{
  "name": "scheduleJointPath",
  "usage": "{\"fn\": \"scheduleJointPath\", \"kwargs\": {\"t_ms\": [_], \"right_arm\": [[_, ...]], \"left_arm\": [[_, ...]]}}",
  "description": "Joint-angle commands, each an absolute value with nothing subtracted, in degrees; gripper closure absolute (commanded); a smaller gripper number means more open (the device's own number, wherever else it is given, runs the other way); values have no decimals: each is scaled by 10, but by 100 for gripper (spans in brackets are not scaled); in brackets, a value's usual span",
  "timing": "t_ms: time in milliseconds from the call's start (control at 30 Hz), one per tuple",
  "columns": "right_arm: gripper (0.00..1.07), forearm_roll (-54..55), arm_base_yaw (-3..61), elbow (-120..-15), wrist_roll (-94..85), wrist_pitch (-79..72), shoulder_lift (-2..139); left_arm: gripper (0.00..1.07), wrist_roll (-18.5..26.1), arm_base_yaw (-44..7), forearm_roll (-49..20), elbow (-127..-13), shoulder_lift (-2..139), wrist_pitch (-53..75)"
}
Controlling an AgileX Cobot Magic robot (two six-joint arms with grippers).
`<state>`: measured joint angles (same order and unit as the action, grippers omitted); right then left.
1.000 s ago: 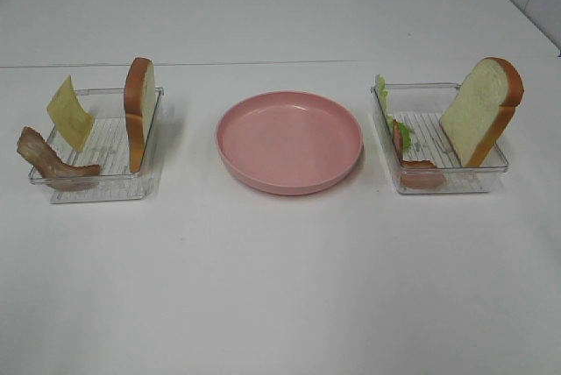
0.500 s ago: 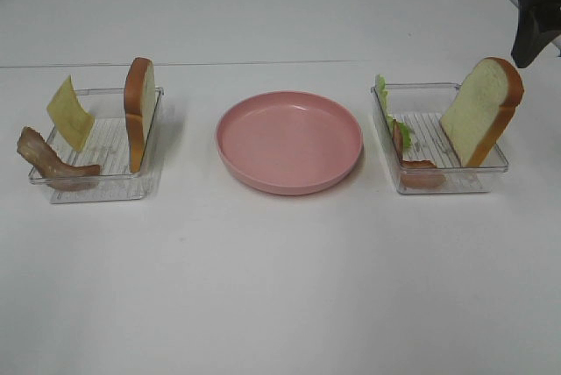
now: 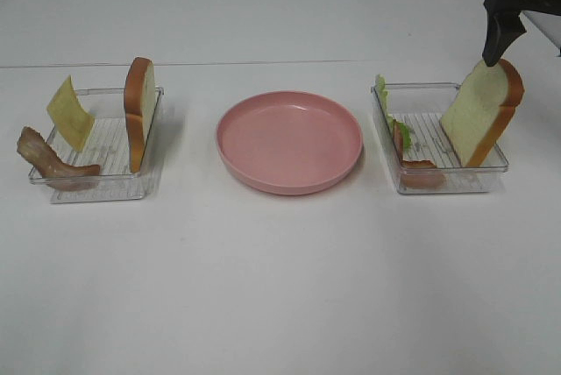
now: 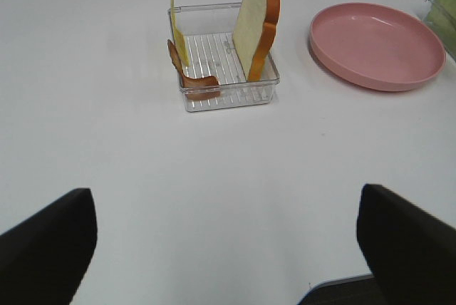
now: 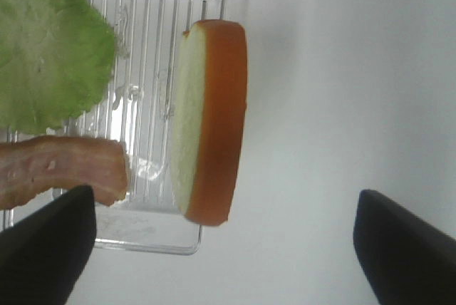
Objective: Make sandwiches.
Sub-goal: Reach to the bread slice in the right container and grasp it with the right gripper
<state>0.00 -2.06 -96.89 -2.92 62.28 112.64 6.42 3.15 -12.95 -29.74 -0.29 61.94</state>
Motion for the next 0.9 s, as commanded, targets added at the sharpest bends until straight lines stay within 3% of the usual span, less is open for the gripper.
{"fn": "scheduleJointPath", "kwargs": {"t_ms": [33,300,433,533,600,633,700,733,767,900], "right_arm": [[12,18,-29,-977,-41,618,1137],[16,53,-41,-982,-61,581,1191],[30,54,-41,-982,-61,570,1223],[33,54,-41,-982,-61,570,1225],[54,54,-41,-982,-55,570,1228],[54,54,-41,-982,-55,570,1228],[99,54,-41,-983,-50,575,1228],[99,54,-41,-983,-50,575,1228],[106,55,-41,-983,-50,579,1227],[107,76,-40,-983,-63,584,1220]], "left_arm": [[16,62,32,-128,-296,-10,615],[16,62,32,-128,-296,-10,615],[16,62,32,-128,-296,-10,615],[16,62,32,-128,-296,-10,615],[16,62,32,-128,-296,-10,615],[16,62,32,-128,-296,-10,615],[16,62,32,-128,-296,-10,615],[16,62,32,-128,-296,-10,615],[16,62,32,-128,-296,-10,615],[16,62,32,-128,-296,-10,615]]}}
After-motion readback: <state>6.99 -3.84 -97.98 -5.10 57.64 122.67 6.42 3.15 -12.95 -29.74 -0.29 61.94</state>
